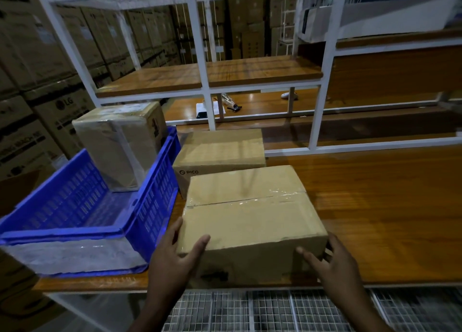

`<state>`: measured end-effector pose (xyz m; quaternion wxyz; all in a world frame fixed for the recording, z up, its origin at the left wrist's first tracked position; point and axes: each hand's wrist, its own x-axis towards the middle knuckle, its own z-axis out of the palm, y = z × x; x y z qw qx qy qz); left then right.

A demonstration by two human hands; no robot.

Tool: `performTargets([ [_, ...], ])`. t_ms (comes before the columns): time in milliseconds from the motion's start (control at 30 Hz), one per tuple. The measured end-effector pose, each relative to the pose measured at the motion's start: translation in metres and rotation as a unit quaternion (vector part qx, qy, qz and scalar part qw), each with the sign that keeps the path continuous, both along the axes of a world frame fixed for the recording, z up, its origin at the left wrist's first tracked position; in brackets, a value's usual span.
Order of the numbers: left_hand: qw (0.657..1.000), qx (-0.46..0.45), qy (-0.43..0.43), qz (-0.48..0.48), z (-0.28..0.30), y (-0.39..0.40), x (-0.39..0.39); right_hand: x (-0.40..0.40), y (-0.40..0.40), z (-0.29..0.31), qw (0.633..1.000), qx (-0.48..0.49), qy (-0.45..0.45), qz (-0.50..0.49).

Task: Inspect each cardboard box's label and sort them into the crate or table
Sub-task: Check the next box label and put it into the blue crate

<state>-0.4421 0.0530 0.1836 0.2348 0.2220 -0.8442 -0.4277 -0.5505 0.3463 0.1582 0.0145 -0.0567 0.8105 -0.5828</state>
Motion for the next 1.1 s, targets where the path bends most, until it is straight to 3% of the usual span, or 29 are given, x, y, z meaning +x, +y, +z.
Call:
performTargets([
  [267, 0.978, 0.198, 0.050, 0.046, 0.004, 0.017, -0.010, -0.012, -0.010, 0.087, 0.976, 0.030, 0.213, 0.014],
  [400, 0.952, 0.300, 0.017, 0.063, -0.040, 0.017, -0.020, -0.006, -0.032, 0.139, 0.923, 0.103, 0.366, 0.056],
  [500, 0.931, 0.361, -0.050, 0.008, -0.088, 0.010, -0.031, 0.001, -0.054, 0.151, 0.882, 0.162, 0.430, 0.105],
  [600, 0.947, 0.304, -0.040, -0.096, -0.108, -0.001, -0.028, 0.006, -0.072, 0.147, 0.852, 0.206, 0.459, 0.144],
  [733, 0.953, 0.285, -0.056, -0.085, -0.116, -0.019, -0.046, 0.011, -0.085, 0.148, 0.839, 0.230, 0.461, 0.176],
  [833, 0.972, 0.221, 0.031, -0.077, -0.030, 0.011, -0.032, 0.011, -0.086, 0.151, 0.839, 0.251, 0.439, 0.200],
  [933, 0.976, 0.100, 0.142, -0.133, 0.053, 0.034, -0.014, 0.006, -0.079, 0.154, 0.837, 0.283, 0.428, 0.192],
  [1100, 0.961, -0.106, 0.165, -0.195, 0.104, 0.023, -0.021, -0.007, -0.062, 0.149, 0.855, 0.300, 0.390, 0.162],
])
